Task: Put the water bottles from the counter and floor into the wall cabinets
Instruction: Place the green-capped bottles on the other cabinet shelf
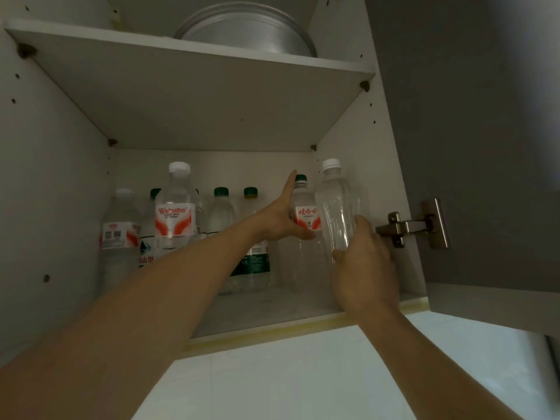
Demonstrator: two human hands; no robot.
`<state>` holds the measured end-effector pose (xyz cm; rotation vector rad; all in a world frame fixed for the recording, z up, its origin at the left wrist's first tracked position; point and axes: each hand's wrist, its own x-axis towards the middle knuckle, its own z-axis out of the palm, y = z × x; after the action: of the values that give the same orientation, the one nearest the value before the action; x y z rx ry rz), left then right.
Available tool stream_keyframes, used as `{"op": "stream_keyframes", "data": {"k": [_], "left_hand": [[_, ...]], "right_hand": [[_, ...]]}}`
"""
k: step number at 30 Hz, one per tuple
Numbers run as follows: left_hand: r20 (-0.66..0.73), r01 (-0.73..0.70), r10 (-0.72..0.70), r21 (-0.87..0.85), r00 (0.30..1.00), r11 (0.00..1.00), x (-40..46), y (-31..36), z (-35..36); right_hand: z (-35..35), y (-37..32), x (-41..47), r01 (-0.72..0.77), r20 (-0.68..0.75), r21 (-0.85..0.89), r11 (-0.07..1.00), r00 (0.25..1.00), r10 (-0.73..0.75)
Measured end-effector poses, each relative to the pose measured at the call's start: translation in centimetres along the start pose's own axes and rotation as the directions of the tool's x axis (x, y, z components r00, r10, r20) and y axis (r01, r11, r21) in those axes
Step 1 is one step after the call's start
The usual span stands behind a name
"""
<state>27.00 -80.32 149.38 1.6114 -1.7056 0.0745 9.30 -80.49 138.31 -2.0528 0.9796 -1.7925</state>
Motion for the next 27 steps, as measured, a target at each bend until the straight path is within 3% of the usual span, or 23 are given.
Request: {"op": "stream_keyframes", "data": {"k": [5, 11, 20, 27], "left_hand": [[-0.044, 0.030, -0.017, 0.322, 0.999, 0.946, 0.4, -0.9, -0.3], [-0.150, 0.100, 0.009, 0.697, 0.989, 0.710, 2.0, -3.0, -1.1], [-0.188, 0.119, 0.104, 0.876, 0.977, 0.468, 2.0, -4.0, -1.0], [-0.171, 0.121, 0.091, 0.909, 0.981, 0.399, 1.5, -4.3, -1.3]], "right_hand": [[-0.1, 0.1, -0.1, -0.005, 0.007, 0.016, 1.000, 1.000, 0.005], [-0.1, 0.1, -0.1, -0.002, 0.020, 0.026, 1.000, 1.000, 0.001], [-0.1, 0.1, 0.0, -0.003, 0.026, 0.040, 0.999, 1.000, 0.002], [-0.2, 0.4, -0.1, 0.002, 0.025, 0.034, 0.999, 1.000, -0.003]]}}
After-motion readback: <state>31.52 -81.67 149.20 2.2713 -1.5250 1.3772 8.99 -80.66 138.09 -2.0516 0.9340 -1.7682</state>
